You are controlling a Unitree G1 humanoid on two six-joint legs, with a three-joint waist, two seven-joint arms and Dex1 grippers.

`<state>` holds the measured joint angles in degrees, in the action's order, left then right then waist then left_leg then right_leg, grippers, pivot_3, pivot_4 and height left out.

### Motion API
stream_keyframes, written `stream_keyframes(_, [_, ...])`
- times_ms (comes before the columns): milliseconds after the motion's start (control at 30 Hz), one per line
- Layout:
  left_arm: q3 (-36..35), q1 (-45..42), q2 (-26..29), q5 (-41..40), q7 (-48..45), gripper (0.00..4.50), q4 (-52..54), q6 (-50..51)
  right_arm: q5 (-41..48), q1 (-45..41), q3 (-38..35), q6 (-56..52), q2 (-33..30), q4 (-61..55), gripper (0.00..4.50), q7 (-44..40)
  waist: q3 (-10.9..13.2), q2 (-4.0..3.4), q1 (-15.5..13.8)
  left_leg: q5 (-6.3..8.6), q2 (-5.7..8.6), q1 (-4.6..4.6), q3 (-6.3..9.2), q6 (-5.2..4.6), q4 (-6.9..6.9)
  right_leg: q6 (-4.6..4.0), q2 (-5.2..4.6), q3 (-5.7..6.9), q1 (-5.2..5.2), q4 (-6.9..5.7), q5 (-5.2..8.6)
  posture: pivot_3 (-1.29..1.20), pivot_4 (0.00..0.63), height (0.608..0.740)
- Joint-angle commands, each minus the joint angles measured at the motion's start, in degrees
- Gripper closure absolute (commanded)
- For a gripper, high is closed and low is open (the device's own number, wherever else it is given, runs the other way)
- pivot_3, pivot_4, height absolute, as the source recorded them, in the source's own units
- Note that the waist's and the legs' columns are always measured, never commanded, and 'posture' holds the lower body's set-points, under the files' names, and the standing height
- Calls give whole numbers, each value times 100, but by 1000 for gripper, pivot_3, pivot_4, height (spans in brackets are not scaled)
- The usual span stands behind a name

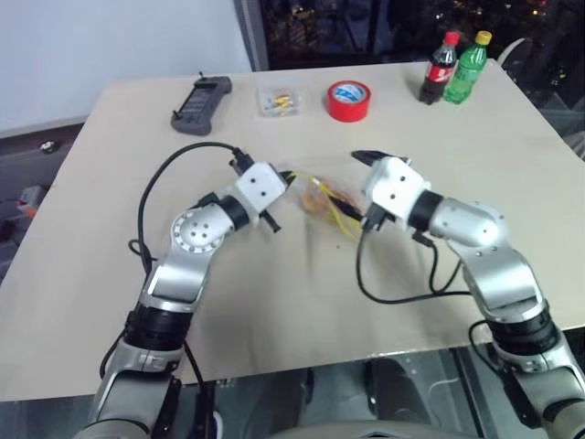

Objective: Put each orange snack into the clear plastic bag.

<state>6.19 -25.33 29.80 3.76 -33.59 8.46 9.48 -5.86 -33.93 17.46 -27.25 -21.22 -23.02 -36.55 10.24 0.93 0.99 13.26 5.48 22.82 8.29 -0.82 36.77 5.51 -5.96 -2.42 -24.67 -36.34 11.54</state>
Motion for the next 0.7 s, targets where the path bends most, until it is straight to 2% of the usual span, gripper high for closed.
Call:
stream_keyframes(33, [-18,106,52,62,24,4500,458,-46,-40,-344,165,-255,398,232,606,237,0,0,0,0,0,0,0,0,2,0,0,0,0,-3,0,0,150,740])
stream_keyframes(100, [-15,179,69,82,32,4500,558,-39,-58,-418,199,-317,498,369,606,264,0,-1,0,0,0,0,1,0,5,-1,0,-2,-2,-7,0,0,150,740])
stream_keyframes(133, [-34,222,81,78,30,4500,610,-30,-62,-438,214,-342,524,427,839,266,0,0,-6,0,2,1,1,0,5,-1,0,-2,-2,-7,0,0,150,740])
stream_keyframes(200, [-62,301,102,76,32,4500,696,-10,-66,-459,239,-367,548,515,1428,267,0,0,-13,0,4,1,2,0,7,-1,-1,-2,-2,-8,0,0,150,740])
stream_keyframes(267, [-104,382,139,74,40,4500,769,22,-71,-474,263,-396,569,600,2340,268,0,-1,-6,0,5,1,1,0,7,-1,-2,-3,-2,-9,0,0,150,740])
stream_keyframes(667, [-176,473,204,65,82,4500,851,78,-47,-348,328,-604,403,604,2340,81,0,-1,5,0,7,-1,1,1,10,-1,0,-3,-6,-24,0,0,150,740])
stream_keyframes(700, [-180,484,205,63,85,4500,855,76,-36,-334,336,-625,401,599,2761,78,0,-1,7,0,7,-1,1,1,10,-1,0,-3,-6,-24,0,0,150,740])
